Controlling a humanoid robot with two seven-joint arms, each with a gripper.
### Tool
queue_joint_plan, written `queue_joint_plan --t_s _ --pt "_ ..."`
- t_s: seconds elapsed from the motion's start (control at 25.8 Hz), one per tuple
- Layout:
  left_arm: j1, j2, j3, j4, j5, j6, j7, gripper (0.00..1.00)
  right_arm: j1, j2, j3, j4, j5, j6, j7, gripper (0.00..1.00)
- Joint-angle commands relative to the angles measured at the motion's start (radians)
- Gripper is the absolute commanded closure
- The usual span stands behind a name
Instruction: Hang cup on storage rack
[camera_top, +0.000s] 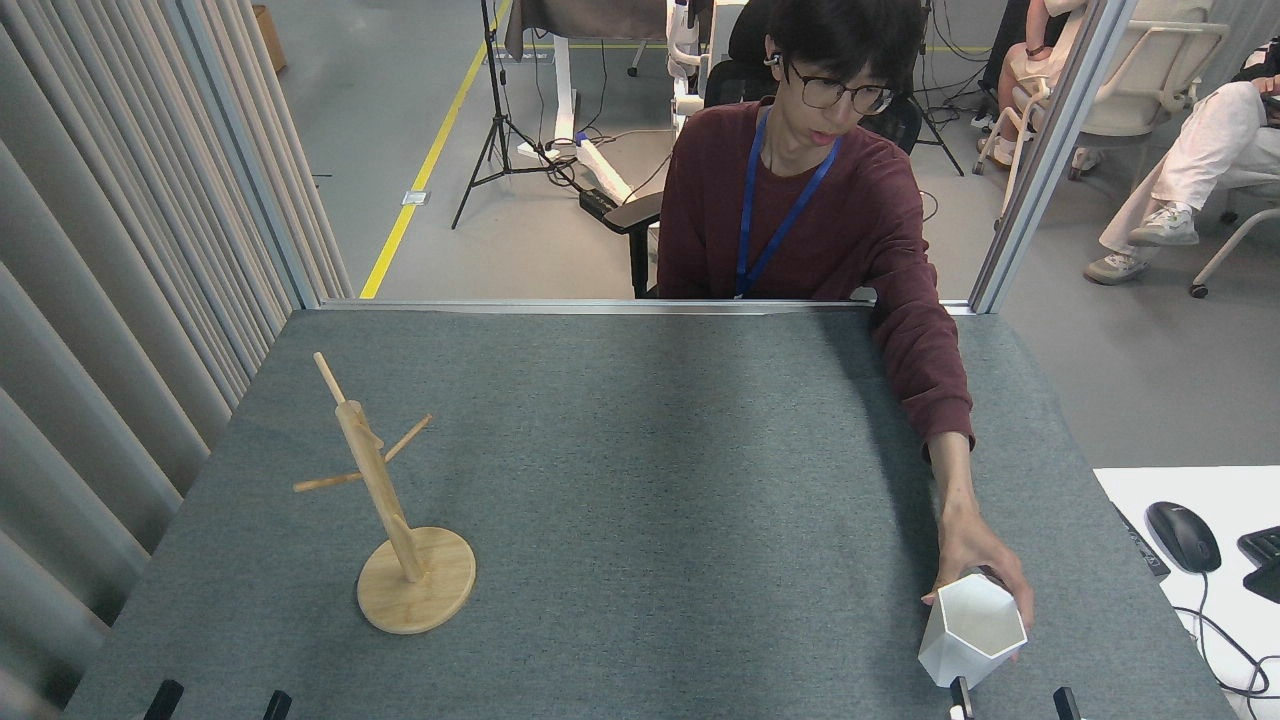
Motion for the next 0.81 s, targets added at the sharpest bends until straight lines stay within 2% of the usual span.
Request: queue_joint_plan --t_s 0.0,0.27,0.58,0.77 --pt "0.004 0.002 -0.005 0.000 -0.001 0.007 0.000 0.00 0.007 0.000 0.002 -0.001 -0.003 -0.002 0.004 0.01" --pt "0.002 0.002 -0.007 0.011 0.001 0.056 0.001 0.00 -0.002 -0.011 0.004 0.003 0.003 -0.001 0.010 0.01" --pt "0.002 0.002 -0.007 0.018 0.007 0.063 0.002 0.00 -0.016 -0.017 0.005 0.009 0.003 -0.001 0.013 0.01" --pt "0.002 0.000 -0.007 0.029 0.012 0.063 0.005 0.00 -0.057 -0.018 0.007 0.060 0.009 -0.001 0.015 0.01"
